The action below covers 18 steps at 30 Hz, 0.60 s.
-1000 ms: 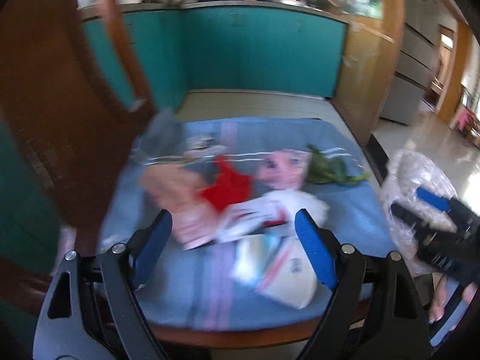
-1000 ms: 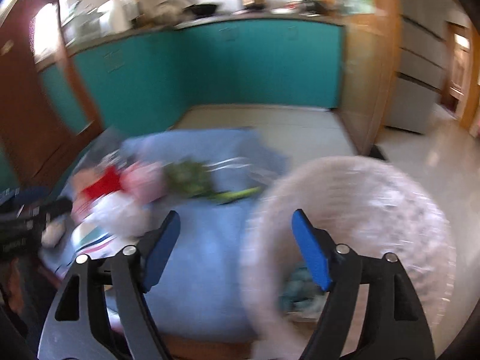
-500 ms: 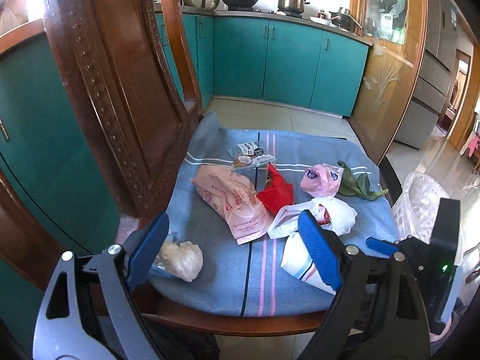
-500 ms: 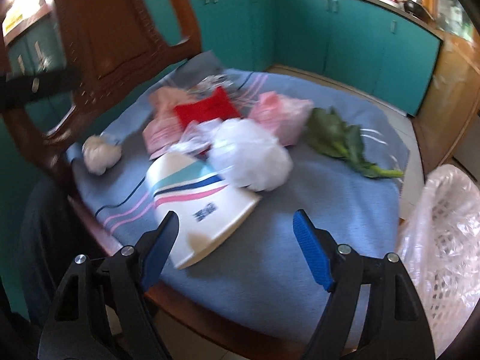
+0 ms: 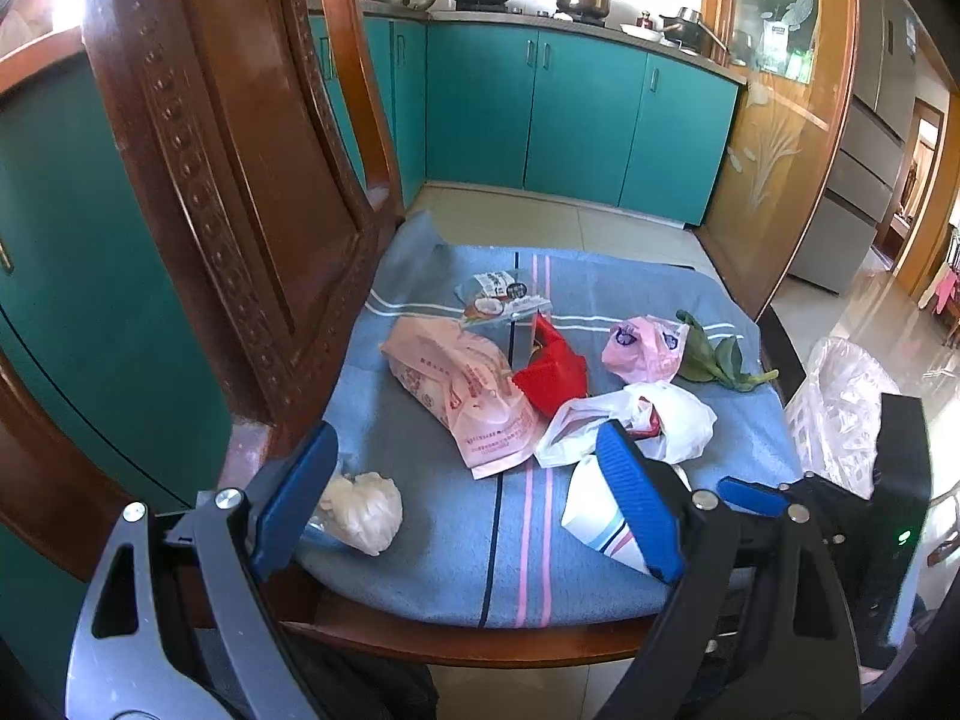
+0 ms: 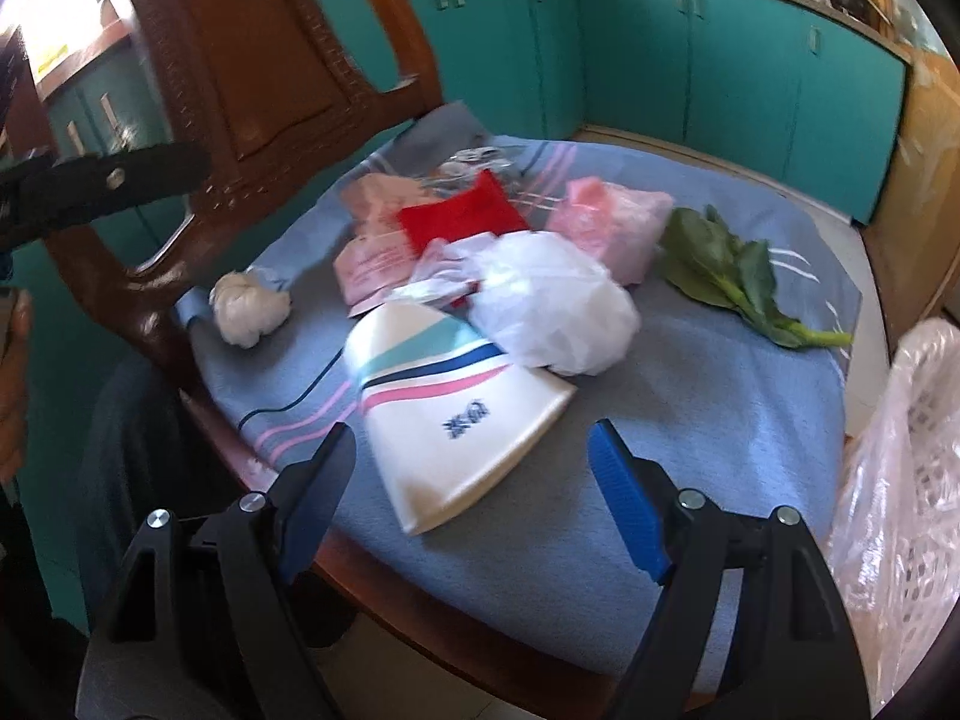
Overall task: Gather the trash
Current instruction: 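Move both tools back over the trash on the chair seat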
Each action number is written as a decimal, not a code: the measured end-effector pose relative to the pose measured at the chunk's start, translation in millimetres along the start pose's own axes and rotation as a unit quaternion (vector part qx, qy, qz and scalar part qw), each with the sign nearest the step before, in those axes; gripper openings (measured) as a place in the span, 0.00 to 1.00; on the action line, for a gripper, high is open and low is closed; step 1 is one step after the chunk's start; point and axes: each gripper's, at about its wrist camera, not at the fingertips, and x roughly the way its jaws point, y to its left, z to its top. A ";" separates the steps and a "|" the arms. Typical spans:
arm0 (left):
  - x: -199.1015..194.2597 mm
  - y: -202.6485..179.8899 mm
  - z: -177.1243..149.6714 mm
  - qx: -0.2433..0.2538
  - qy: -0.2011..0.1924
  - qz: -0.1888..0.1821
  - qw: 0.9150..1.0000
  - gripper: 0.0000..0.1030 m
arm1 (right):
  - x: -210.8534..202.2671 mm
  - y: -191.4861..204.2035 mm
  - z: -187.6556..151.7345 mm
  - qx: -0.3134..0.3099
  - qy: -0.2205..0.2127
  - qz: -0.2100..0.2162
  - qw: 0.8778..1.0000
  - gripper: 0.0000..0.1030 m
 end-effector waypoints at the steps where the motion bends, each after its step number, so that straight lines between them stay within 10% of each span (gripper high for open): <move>1: 1.5 0.4 -0.4 -0.003 0.003 -0.002 1.000 0.86 | 4.6 1.3 0.7 -0.001 0.004 0.000 1.000 0.76; 18: 0.9 2.1 -7.0 -0.014 0.023 -0.008 1.000 0.86 | 56.0 8.0 23.2 -0.012 0.020 0.013 1.000 0.90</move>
